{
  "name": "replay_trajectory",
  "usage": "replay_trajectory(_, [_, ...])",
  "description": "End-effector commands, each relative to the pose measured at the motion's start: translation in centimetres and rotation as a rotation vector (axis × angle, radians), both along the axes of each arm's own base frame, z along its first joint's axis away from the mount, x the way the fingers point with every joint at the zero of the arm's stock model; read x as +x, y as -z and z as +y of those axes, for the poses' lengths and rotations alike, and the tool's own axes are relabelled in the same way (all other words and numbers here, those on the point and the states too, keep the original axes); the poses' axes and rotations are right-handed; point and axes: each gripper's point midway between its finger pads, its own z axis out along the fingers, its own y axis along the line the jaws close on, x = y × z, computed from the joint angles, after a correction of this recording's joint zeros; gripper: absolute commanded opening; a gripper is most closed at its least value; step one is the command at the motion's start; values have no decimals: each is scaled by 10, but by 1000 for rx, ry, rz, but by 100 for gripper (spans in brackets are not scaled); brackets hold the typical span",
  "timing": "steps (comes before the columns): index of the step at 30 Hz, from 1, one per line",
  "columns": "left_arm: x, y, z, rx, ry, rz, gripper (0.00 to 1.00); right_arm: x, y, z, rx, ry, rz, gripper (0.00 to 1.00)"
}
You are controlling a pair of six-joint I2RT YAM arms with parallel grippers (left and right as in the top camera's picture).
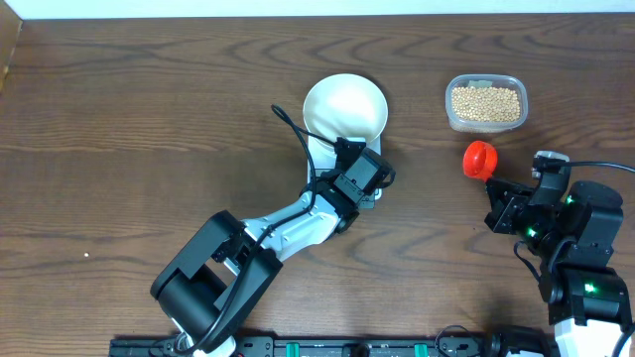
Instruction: Scoop item into bowl and weigh 50g on scale
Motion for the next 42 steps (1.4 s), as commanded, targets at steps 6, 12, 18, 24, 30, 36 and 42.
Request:
replay_trajectory(6, [-22,40,31,86,-124,98,7,1,-7,-2,-16,-3,-22,1])
replay_trajectory(12, [-22,40,31,60,-166,103,7,1,-7,-2,-17,-4,-22,1])
replay_trajectory(18, [-22,40,30,58,-165,100,7,1,-7,-2,-16,-3,-22,1])
replay_trajectory(24, [-12,34,18,45,-85,51,7,1,-7,-2,-16,-4,-22,1])
replay_trajectory(30, [-17,36,9,27,-23,78,7,1,-7,-2,-17,-4,-22,1])
replay_trajectory(36, [-18,36,10,40,-11,82,7,1,-7,-2,-16,-4,-20,1])
replay_trajectory(42, [-22,39,12,78,39,95,7,1,-7,-2,-16,-4,-20,1])
